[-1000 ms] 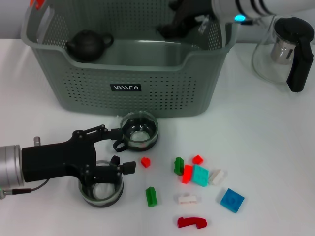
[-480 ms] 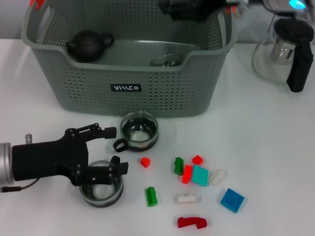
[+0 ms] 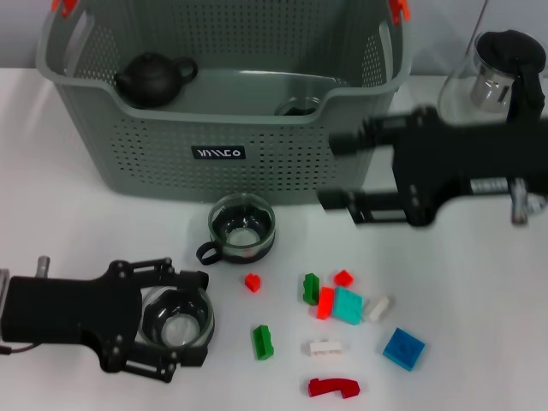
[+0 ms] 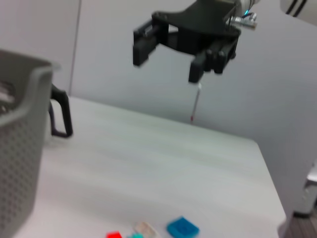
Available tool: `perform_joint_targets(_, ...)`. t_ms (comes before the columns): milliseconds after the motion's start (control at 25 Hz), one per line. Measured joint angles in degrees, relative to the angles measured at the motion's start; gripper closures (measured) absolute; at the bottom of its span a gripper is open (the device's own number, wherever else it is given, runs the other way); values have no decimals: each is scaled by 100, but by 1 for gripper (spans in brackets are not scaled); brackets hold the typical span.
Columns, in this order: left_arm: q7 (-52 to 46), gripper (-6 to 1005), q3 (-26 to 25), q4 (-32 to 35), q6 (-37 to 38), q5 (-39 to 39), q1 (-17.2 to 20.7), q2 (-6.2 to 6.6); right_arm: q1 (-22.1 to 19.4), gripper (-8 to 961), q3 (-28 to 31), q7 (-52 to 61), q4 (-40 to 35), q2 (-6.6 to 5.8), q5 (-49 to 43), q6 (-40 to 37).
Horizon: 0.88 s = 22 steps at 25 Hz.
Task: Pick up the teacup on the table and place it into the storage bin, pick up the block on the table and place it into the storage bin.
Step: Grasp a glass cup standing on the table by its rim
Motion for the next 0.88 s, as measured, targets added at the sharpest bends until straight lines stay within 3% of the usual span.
perform_joint_targets(360, -96, 78, 65, 46, -66, 541, -52, -19, 74, 287, 943, -1020, 1808, -23, -21, -691)
perform_joint_targets(640, -617, 79, 328, 446, -156, 966, -180, -46, 287, 155, 1229, -1048, 2154, -23, -21, -916)
perform_joint_targets(880, -1501, 79, 1017, 1103, -146, 1103, -336, -58, 499, 72, 1271, -1002, 2438, -64, -26, -906)
